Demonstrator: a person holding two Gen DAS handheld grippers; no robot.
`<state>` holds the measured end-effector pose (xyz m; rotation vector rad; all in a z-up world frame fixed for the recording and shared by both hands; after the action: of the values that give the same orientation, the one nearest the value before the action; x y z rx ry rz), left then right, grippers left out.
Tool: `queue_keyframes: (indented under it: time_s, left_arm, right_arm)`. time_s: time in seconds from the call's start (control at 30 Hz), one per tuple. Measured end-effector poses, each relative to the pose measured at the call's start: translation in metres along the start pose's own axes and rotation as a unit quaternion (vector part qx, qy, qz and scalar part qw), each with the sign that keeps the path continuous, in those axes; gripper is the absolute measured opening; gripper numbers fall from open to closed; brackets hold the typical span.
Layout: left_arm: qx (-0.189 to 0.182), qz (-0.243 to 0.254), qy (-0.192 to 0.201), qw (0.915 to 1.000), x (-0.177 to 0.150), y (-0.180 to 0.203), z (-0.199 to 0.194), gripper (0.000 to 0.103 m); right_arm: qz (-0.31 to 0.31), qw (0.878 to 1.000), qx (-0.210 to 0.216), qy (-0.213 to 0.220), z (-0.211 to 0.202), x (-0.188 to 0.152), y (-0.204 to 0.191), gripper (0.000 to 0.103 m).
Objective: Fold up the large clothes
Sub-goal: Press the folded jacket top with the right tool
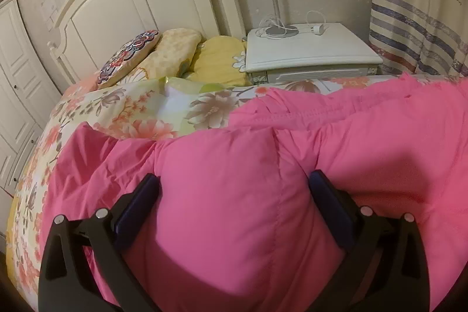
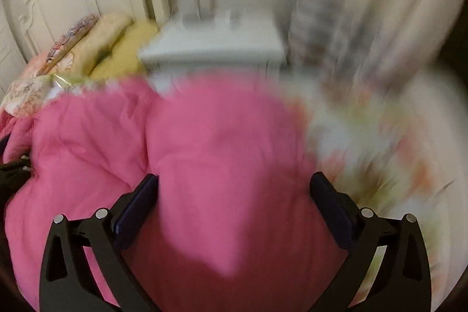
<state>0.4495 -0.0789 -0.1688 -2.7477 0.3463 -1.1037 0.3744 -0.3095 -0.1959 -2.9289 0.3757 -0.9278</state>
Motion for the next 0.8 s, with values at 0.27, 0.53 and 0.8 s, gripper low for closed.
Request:
queue_keyframes:
  time_s: [0.27,0.53,0.8]
  left_arm:
    - [-0.007,-0.006,-0.002,1.0,-0.001,0.001,-0.002,0.101]
    - [-0.018,-0.005,-0.026,0.9995,-0.001,-0.005,-0.006,0.101]
    - [-0.031,0.064,0.048,0.9963,-0.005,0.0,-0.098,0.101]
  right_arm:
    - [0.024,0.999,0.032,-0.007,0.014,0.001,0.01,0.099]
    - [0.041,0.997,0.059,0.011,0.006,-0.006,0.014,0.099]
    - [0.114,0.969,0.191,0.103,-0.09,-0.042,0.03,0.099]
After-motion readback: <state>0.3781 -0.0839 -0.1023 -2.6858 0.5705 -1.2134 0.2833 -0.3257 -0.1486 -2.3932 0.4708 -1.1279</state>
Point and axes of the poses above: each gripper's, at about its wrist camera, not at the fingertips, and z roughly the way its jaws point, y to its right, x to its top, the point moved 3 cm from there along z, roughly the way its jaws point
